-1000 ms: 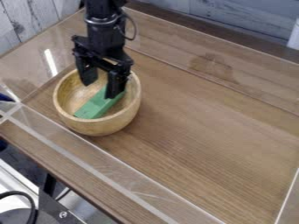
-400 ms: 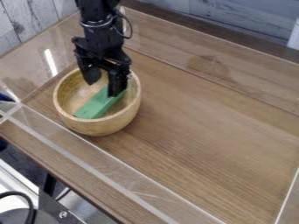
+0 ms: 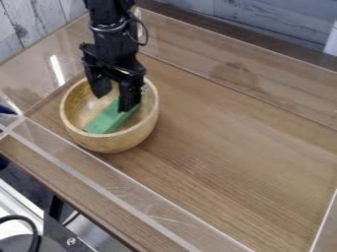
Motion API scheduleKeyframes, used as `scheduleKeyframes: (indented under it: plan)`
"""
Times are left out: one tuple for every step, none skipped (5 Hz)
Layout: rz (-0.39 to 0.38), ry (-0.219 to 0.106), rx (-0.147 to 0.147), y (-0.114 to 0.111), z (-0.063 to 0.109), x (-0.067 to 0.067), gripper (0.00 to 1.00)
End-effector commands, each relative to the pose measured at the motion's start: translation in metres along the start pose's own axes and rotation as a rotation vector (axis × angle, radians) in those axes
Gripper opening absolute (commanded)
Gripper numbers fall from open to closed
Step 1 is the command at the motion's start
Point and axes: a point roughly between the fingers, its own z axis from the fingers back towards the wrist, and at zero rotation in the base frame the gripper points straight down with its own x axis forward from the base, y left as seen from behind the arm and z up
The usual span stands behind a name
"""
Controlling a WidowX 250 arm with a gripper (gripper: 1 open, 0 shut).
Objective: Remove the green block from inside the brown bowl and put it on the table
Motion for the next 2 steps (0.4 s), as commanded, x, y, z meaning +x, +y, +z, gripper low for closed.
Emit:
scheduleKeyframes:
  plan:
    - [0.031, -0.056, 0.026, 0.006, 0.004, 0.007, 1.00]
    - [0.064, -0.056, 0.026, 0.009, -0.008, 0.005, 1.00]
